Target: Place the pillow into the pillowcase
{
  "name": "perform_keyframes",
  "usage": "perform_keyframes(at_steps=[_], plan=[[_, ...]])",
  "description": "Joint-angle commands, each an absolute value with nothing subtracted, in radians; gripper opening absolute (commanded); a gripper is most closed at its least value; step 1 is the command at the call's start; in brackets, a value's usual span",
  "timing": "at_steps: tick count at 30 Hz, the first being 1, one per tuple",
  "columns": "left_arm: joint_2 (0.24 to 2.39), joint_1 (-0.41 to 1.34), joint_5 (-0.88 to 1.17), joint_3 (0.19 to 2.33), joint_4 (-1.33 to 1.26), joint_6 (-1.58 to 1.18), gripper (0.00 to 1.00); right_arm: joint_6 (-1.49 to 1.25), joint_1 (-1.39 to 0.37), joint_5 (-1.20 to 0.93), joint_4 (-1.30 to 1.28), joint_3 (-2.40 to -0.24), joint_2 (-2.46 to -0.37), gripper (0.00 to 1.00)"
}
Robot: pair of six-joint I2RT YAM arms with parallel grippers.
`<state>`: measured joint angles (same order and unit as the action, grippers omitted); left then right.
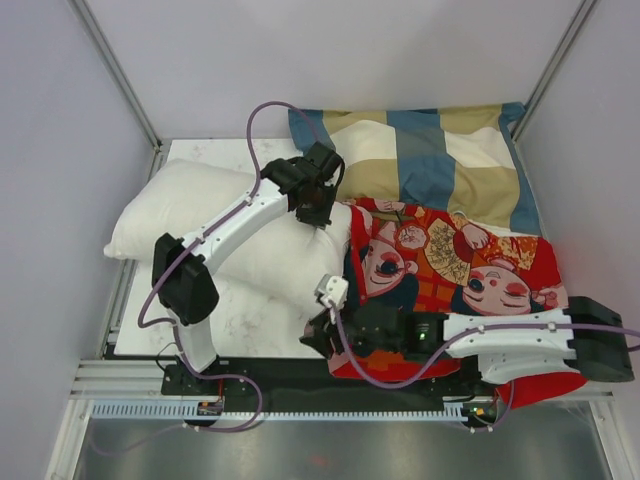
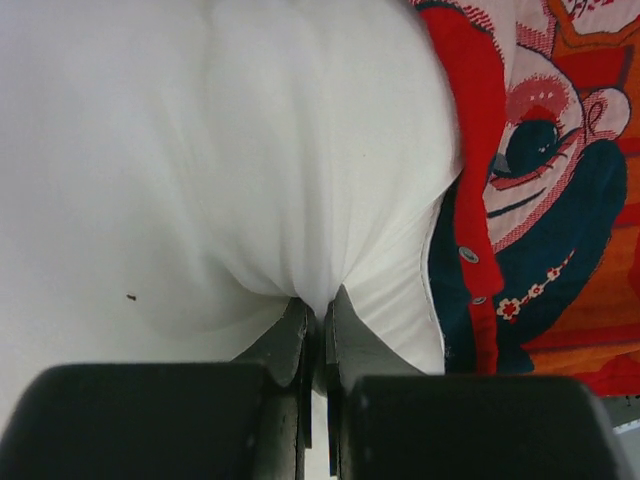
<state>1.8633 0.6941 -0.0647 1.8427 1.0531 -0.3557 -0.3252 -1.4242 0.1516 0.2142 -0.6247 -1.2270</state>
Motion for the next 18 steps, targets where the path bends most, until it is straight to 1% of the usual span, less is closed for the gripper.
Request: perform_keyframes(at_steps=[1, 3, 6, 8, 9, 13, 16, 18], plan=[[1.746, 0.689, -0.113, 1.711, 0.896, -0.354, 0.02, -0.385, -1.352, 0.245, 0.108, -0.663, -1.074, 0.55], [1.720, 0.690, -0.130, 1.658, 0.853, -0.354, 0.02, -0.426, -1.318, 0.299, 0.052, -0.654, -0.991, 0.57], [1.698, 0.693, -0.175, 1.603, 0.815, -0.350, 0.02, -0.513, -1.226, 0.357, -0.128, -0.647, -0.918, 0.60], [1.695, 0.693, -0.183, 1.586, 0.804, -0.348, 0.02, -0.554, -1.142, 0.359, -0.201, -0.647, -0.911, 0.61], [1.694, 0.695, -0.176, 1.576, 0.798, -0.350, 0.02, -0.572, -1.102, 0.351, -0.245, -0.643, -0.916, 0.64], [1.686, 0.695, -0.152, 1.562, 0.779, -0.351, 0.02, -0.618, -1.063, 0.351, -0.261, -0.600, -0.945, 0.72], [1.663, 0.695, -0.152, 1.543, 0.759, -0.348, 0.02, -0.638, -1.031, 0.359, -0.245, -0.574, -0.988, 0.74], [1.652, 0.695, -0.137, 1.537, 0.749, -0.345, 0.02, -0.627, -1.009, 0.325, -0.213, -0.557, -1.037, 0.74]])
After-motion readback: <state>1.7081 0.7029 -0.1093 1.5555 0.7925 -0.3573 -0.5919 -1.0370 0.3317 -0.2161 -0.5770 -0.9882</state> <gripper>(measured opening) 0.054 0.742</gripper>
